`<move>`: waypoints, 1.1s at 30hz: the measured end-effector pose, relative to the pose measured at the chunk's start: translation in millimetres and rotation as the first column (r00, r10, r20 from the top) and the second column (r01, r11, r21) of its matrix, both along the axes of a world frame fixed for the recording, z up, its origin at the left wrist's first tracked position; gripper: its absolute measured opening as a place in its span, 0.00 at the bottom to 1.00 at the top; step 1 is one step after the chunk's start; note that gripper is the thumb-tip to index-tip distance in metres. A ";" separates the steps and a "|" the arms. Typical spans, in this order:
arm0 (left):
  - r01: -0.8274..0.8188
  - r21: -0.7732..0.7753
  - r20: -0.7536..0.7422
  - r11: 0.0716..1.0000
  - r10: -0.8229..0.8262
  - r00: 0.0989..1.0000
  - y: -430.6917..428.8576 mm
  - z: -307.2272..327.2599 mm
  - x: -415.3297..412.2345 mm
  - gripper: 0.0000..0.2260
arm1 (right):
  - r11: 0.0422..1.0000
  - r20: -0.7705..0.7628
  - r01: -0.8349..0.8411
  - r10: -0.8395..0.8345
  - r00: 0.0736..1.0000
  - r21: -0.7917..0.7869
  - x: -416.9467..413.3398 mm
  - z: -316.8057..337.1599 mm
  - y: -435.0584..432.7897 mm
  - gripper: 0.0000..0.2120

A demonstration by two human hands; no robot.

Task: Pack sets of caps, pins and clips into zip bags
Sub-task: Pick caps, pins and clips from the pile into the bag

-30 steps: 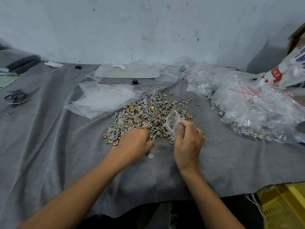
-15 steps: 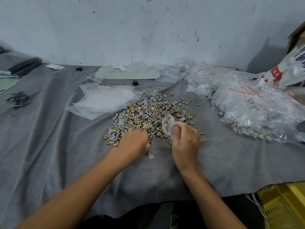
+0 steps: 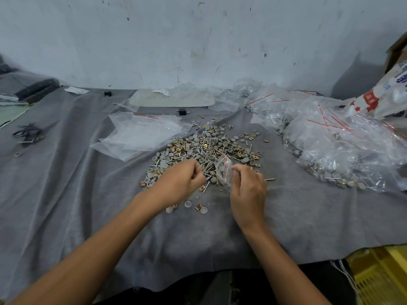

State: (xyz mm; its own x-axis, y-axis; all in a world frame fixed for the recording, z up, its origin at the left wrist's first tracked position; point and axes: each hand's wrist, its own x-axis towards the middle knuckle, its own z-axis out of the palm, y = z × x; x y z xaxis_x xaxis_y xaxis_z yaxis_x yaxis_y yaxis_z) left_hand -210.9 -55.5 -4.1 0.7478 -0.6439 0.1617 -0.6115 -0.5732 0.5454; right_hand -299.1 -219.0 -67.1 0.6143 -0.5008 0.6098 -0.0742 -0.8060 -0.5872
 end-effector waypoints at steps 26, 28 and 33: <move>-0.022 0.038 -0.056 0.999 0.025 0.998 -37.9 47.8 -0.6 0.09 | 1.000 0.000 0.010 -0.010 1.000 -0.019 0.8 0.7 2.4 0.09; -0.043 0.003 -0.108 0.999 0.043 0.993 -37.2 48.0 -1.5 0.09 | 1.000 -0.009 0.007 -0.008 1.000 -0.016 0.7 0.6 2.3 0.08; -0.083 -0.098 -0.273 0.992 0.054 0.960 -37.3 46.4 0.1 0.08 | 1.000 0.000 0.009 -0.009 1.000 -0.012 0.7 2.0 3.0 0.11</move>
